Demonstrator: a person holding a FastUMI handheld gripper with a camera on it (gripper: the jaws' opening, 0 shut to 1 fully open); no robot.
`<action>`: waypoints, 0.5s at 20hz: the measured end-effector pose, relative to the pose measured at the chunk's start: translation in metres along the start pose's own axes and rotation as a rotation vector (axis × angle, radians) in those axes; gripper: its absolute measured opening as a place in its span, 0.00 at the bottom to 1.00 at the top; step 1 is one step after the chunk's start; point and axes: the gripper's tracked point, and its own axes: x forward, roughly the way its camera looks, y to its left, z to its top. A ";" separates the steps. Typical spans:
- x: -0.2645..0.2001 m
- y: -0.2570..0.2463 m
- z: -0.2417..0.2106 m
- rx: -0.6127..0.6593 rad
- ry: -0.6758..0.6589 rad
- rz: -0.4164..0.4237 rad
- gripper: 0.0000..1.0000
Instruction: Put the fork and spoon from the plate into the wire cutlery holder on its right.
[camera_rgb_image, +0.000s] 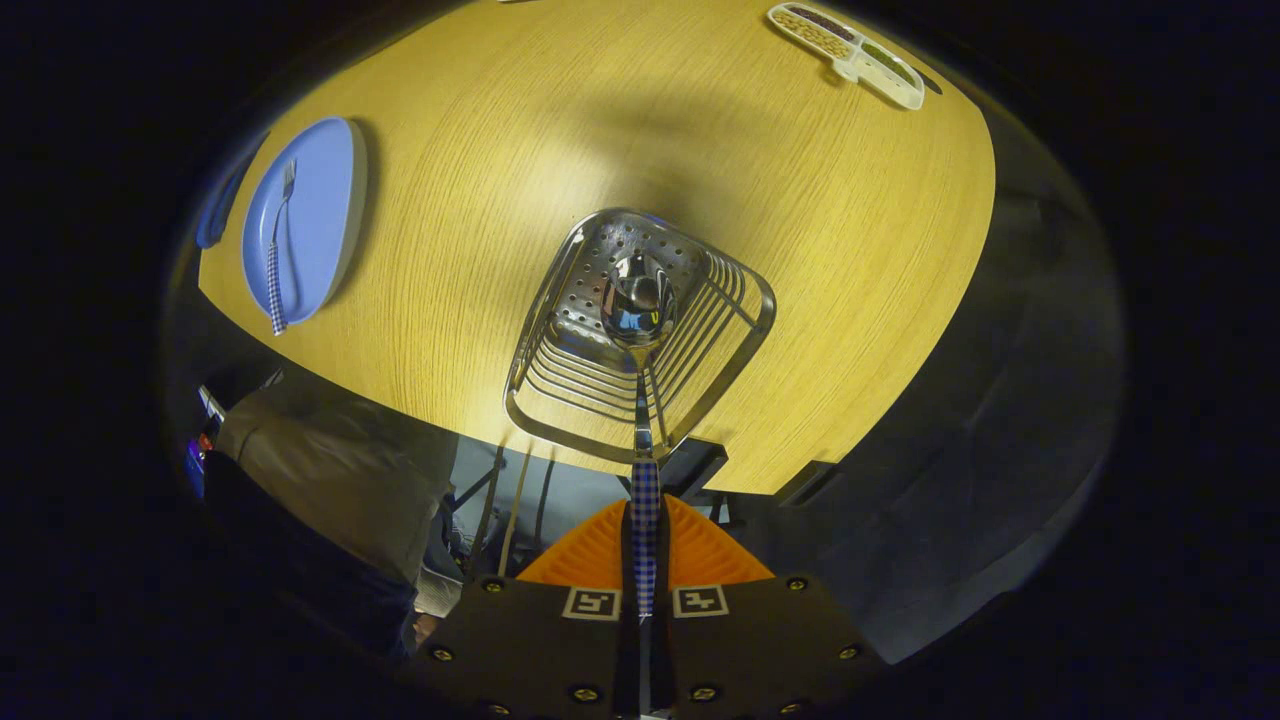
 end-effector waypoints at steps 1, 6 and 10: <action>0.001 -0.001 0.003 0.009 -0.006 -0.003 0.05; -0.009 0.002 0.003 0.049 -0.022 0.027 0.19; -0.018 0.005 -0.006 0.078 -0.069 0.050 0.30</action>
